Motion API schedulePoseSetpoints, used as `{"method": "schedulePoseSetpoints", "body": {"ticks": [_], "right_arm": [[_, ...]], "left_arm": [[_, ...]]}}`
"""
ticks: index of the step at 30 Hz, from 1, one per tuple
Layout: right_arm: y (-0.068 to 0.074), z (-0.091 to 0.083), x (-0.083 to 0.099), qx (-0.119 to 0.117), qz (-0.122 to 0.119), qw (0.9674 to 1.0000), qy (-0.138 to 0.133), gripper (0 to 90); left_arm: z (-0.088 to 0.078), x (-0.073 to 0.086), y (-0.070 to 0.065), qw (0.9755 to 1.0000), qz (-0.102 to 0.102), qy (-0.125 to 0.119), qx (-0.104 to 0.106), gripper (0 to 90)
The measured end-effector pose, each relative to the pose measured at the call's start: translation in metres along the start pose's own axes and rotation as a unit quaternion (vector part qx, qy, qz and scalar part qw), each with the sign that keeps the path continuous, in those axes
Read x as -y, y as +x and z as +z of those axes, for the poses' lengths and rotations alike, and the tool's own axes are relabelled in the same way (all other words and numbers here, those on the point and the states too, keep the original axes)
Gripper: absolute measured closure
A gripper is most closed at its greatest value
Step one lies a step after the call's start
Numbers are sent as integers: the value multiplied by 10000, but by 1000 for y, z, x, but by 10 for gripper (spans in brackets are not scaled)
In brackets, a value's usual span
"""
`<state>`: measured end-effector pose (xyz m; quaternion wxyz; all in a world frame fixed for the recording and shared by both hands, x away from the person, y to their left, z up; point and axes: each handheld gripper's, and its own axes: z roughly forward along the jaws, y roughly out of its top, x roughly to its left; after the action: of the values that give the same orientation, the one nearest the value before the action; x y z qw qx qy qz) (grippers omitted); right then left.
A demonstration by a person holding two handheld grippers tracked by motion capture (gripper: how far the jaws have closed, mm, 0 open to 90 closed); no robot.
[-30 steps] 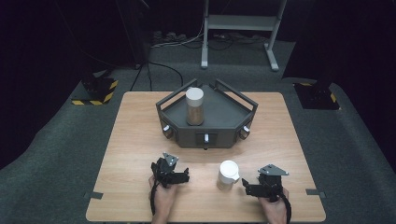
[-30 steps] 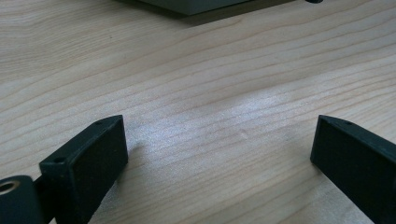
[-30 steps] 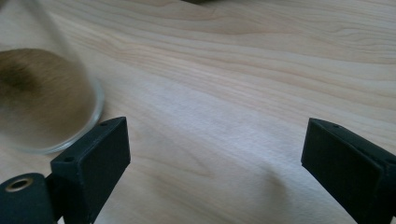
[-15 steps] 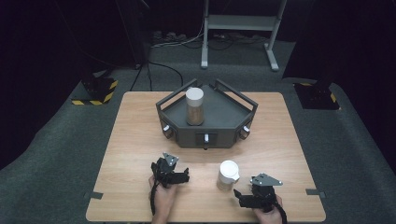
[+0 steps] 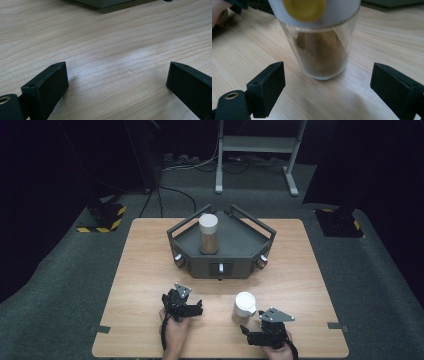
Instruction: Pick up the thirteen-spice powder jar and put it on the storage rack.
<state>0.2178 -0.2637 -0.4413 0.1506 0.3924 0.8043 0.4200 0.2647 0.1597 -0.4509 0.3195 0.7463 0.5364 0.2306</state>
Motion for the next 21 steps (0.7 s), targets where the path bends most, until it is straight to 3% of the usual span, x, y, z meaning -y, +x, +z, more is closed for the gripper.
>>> {"method": "schedulePoseSetpoints", "body": {"ticks": [7,8,10,12,18,21], "right_arm": [[4,5,-6,-18,-54,9999,-128,157],[5,11,-3,-25,136,9995,-266,170],[9,15,-1,-54,264,9988,-419,171],[18,17,-4,17,120,9989,-443,186],[18,24,-1,11,98,9995,-284,259],[19,24,3,58,62,9994,-332,290]], "left_arm": [[0,1,-1,10000,-6,-18,-1,47],[0,1,-2,10000,-2,-28,-8,51],[0,1,0,10000,46,-15,52,51],[0,1,-1,10000,47,-13,50,47],[0,1,-1,10000,51,-14,50,46],[0,1,-1,10000,51,-14,50,46]]}}
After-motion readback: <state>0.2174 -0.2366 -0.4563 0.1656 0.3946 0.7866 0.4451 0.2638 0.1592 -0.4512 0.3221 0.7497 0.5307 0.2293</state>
